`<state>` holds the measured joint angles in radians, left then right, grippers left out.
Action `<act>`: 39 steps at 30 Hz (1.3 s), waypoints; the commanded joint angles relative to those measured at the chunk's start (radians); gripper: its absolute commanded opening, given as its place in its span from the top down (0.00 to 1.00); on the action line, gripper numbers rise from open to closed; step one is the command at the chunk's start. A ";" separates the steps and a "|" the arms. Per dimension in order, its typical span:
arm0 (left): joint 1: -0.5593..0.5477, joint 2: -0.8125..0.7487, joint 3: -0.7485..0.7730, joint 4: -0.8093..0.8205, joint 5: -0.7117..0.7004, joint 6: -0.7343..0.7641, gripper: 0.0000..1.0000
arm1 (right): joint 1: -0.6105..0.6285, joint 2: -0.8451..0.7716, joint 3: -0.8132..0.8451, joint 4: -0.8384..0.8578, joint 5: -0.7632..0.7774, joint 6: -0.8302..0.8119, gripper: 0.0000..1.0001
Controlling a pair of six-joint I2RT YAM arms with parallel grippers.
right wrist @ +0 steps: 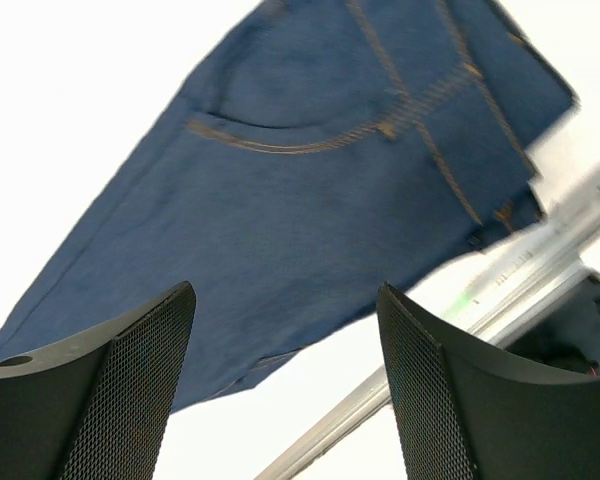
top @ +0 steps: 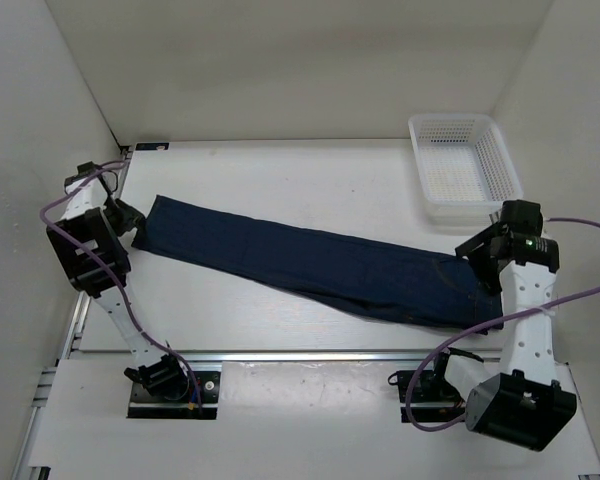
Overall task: Fold and stack the trousers
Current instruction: Fold the trousers
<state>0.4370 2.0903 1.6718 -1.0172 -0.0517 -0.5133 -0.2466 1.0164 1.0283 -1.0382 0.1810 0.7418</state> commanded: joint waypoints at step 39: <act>0.005 -0.015 -0.027 0.080 -0.079 -0.047 0.22 | 0.006 0.070 0.161 0.026 -0.183 -0.076 0.23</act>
<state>0.4416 2.1471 1.6550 -0.9680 -0.1131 -0.5720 -0.2455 1.0859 1.1477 -1.0004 0.0227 0.6765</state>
